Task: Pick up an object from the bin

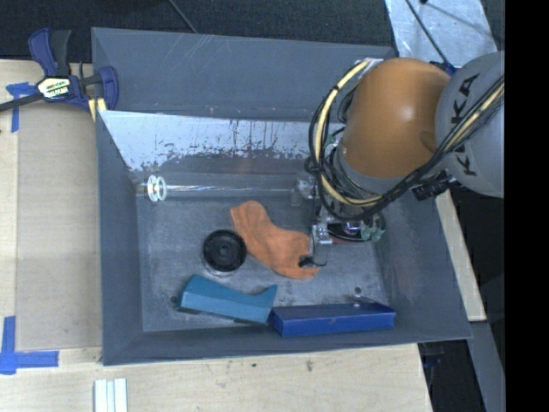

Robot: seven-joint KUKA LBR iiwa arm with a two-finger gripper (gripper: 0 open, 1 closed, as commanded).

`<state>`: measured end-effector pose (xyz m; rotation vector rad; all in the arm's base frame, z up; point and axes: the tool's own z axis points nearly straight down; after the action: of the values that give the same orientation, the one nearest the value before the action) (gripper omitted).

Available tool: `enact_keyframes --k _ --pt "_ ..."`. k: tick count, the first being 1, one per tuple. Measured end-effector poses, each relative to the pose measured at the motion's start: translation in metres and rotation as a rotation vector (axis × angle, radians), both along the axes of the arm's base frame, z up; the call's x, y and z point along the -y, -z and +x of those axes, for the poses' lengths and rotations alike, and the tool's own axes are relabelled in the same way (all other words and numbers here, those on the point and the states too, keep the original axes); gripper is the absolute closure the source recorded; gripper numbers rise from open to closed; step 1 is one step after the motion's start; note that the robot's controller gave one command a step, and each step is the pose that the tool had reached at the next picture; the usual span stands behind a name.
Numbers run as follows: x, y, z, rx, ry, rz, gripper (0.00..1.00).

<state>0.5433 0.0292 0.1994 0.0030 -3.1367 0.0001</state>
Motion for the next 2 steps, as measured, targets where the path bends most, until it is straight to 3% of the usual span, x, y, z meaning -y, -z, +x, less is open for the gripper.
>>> enact_keyframes --k 1,2 --pt "0.0 -0.005 0.001 0.008 0.001 0.001 0.0" --pt "0.005 0.029 0.003 0.016 -0.052 0.001 0.0"
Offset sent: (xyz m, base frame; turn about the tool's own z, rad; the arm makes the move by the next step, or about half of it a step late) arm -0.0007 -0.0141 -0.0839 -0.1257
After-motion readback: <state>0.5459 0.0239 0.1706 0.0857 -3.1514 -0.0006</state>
